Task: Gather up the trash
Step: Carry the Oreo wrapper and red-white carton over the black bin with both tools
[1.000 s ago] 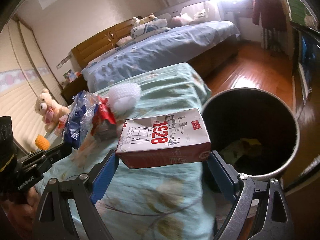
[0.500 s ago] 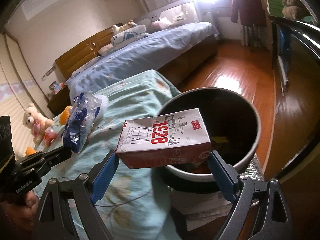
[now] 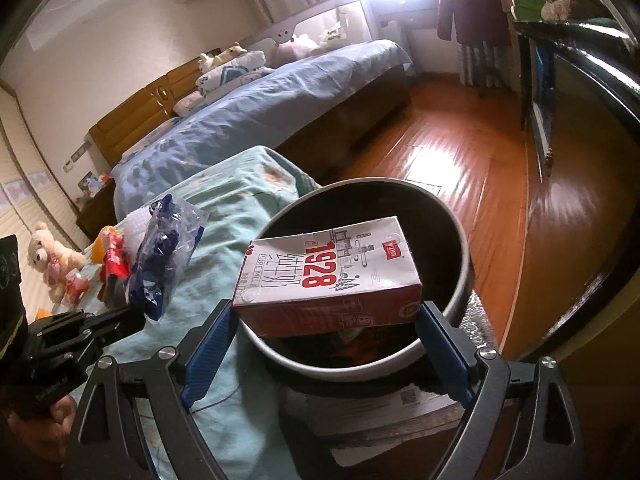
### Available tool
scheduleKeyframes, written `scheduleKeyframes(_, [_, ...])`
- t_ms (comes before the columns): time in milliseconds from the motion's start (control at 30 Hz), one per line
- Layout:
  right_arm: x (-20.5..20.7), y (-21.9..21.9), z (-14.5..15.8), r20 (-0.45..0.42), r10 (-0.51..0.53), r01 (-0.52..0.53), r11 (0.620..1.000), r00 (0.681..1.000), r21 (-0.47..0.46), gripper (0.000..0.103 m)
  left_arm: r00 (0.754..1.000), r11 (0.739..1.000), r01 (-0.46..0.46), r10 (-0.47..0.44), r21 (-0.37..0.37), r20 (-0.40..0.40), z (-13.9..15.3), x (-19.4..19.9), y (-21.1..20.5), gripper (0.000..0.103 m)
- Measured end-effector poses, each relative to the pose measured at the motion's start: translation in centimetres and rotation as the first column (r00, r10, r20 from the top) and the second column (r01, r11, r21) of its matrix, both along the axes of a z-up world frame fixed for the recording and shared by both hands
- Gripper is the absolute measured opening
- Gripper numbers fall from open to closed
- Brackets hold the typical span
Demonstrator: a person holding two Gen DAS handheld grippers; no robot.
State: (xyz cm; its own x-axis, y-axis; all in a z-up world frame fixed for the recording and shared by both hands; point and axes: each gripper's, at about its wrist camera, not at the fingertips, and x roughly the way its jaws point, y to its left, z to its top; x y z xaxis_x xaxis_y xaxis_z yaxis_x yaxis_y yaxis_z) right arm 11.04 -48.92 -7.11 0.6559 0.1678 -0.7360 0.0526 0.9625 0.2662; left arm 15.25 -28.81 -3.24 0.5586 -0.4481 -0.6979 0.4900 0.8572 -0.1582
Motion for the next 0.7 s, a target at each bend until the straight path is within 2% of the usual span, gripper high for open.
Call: scheduleKeyframes(700, [2.4, -2.3, -0.5, -0.023, -0.015, 0.016, 1.000, 1.000, 0.007, 0.091, 0.998, 0.998, 0.058, -0.057, 0.034, -0.030, -1.3, 3.5, -5.8, 0.002])
